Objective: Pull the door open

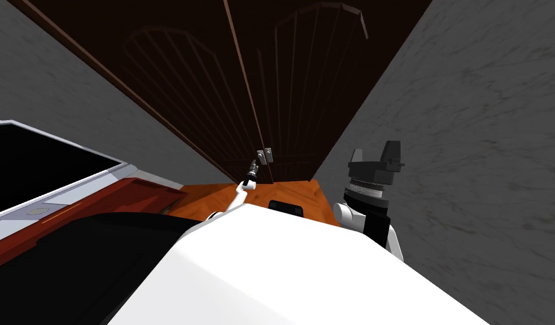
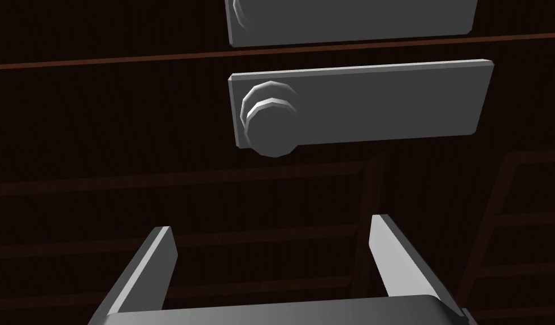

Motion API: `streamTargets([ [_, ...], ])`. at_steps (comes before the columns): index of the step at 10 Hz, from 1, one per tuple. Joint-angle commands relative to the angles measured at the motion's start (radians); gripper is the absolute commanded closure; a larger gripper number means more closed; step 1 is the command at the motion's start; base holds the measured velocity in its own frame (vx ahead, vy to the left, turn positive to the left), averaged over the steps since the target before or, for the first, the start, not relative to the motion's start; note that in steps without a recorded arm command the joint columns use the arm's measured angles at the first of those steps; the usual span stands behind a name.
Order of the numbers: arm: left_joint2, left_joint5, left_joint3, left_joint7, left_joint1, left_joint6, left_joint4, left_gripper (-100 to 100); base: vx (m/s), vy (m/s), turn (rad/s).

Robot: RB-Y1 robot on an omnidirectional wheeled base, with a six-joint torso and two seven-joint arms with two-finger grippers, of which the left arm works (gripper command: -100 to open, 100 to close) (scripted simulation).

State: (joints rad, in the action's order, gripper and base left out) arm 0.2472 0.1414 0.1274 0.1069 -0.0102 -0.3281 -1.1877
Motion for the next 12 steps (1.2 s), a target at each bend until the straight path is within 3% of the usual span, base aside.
streamTargets([
  [1,0.000,0.000,0.000,0.000,0.000,0.000,0.000,-100,-0.085,-0.018,-0.013],
  [3,0.023,0.006,0.045,-0.004,0.029,-0.004,0.030,-100,-0.025,0.065,0.212],
  [5,0.030,0.007,0.065,-0.008,0.034,-0.006,0.045,-100,0.103,0.108,0.058],
  [8,0.020,0.005,0.056,-0.011,0.015,-0.010,0.045,-100,0.204,0.032,-0.062],
  [11,-0.002,-0.001,0.026,-0.012,-0.020,-0.013,0.034,-100,0.211,-0.039,-0.148],
  [12,-0.001,-0.001,0.036,-0.016,-0.014,-0.006,0.031,-100,0.098,-0.037,-0.039],
])
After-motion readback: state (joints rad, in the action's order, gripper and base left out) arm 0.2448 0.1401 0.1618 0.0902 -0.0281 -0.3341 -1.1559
